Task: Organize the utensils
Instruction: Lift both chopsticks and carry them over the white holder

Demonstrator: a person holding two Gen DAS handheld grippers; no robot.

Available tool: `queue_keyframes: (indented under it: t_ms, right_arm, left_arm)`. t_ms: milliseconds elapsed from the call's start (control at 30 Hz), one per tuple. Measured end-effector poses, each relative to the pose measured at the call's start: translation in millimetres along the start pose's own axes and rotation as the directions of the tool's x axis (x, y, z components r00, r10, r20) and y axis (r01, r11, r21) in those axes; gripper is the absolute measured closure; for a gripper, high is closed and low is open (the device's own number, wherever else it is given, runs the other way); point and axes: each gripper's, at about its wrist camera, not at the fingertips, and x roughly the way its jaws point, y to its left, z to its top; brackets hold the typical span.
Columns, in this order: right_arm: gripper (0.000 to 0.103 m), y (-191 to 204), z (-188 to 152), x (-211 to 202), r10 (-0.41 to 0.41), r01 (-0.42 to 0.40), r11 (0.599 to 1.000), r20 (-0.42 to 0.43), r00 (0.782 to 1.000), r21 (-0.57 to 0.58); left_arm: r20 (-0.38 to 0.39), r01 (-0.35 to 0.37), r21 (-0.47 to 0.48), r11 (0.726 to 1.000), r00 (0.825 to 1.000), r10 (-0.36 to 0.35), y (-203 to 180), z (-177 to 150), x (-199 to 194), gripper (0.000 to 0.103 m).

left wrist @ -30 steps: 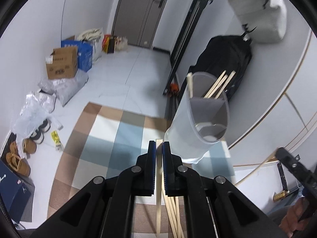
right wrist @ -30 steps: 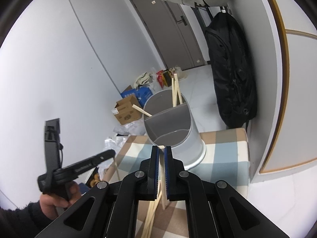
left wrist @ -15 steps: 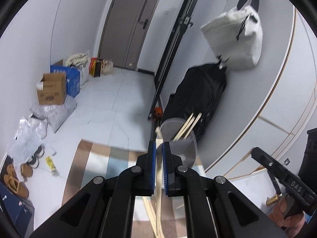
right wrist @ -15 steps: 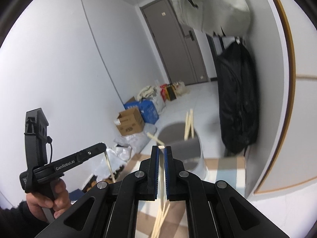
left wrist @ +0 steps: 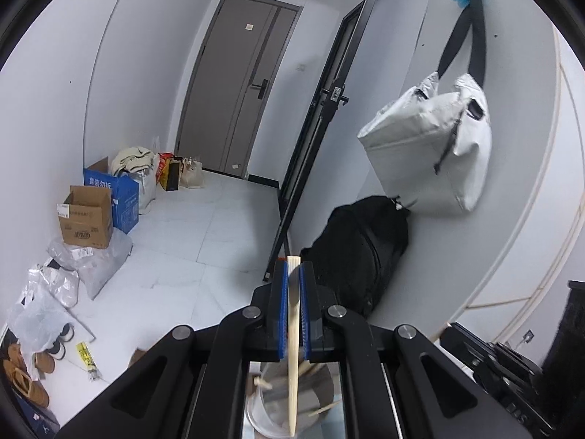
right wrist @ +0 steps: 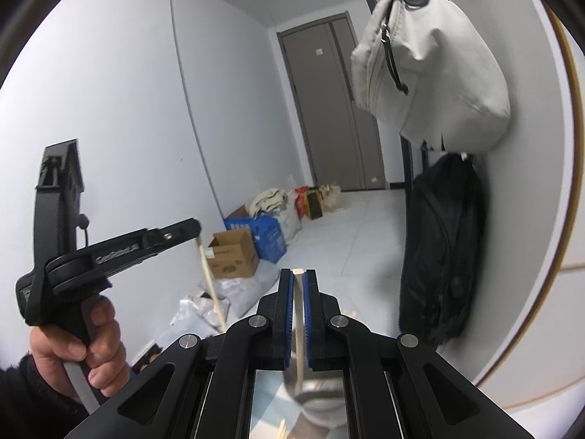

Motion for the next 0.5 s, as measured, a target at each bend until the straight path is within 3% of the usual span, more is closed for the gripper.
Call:
queue_keyframes:
  t_ms: [500]
  right_arm:
    - [0.098, -21, 21, 54, 0.003, -0.003, 1.0, -0.024, 1.0, -0.005]
  left_arm:
    - [-0.026, 0.016, 0.046, 0.999, 1.0, -0.014, 1, 3, 63, 0.101]
